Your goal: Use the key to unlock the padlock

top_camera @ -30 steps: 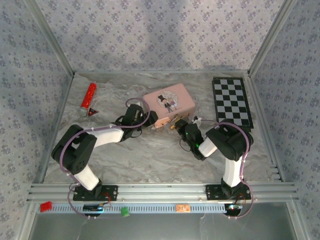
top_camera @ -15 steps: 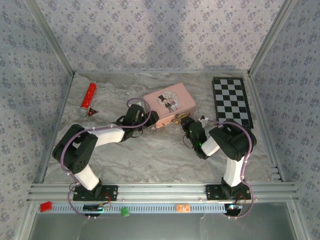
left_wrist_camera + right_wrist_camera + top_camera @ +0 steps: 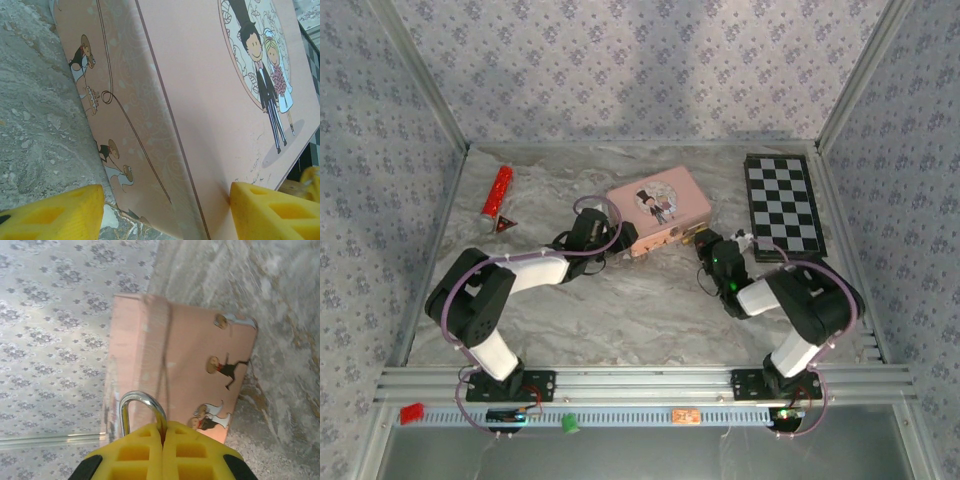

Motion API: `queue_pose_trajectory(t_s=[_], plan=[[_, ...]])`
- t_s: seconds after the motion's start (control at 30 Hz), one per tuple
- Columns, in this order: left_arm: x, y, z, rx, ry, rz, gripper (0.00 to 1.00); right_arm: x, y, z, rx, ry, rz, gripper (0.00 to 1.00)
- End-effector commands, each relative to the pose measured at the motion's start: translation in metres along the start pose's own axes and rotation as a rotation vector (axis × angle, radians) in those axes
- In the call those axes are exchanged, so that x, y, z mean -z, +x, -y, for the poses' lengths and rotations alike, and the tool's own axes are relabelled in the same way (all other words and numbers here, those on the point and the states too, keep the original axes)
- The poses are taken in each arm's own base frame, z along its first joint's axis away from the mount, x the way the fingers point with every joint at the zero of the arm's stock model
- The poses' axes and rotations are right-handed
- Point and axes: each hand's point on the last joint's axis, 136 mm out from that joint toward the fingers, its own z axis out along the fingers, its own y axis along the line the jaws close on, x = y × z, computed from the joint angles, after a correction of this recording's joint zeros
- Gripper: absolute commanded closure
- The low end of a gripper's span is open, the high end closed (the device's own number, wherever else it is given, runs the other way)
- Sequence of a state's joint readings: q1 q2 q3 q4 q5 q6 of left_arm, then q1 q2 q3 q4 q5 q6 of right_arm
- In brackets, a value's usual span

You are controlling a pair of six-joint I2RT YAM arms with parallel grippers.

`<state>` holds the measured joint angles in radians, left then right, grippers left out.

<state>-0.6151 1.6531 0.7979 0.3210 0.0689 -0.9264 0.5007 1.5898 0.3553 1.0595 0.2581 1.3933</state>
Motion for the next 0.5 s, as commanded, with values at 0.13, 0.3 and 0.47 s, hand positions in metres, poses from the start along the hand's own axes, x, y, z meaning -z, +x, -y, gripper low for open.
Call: queue_pose_trajectory(t_s=[0.13,0.3,0.47], plan=[[0.005,0.006,-0.001,-0.039,-0.001,-0.08,0.31,0.035,-0.01,0.003,0.21,0.1,-0.09,1.0],[0.026,0.01,0.013,-0.11,0.085,-0.106,0.27,0.055,-0.019,-0.006,0.424,0.096,-0.212,1.0],[0.063,0.016,0.003,-0.22,0.099,-0.078,0.25,0.085,-0.027,-0.015,0.669,0.139,-0.279,1.0]])
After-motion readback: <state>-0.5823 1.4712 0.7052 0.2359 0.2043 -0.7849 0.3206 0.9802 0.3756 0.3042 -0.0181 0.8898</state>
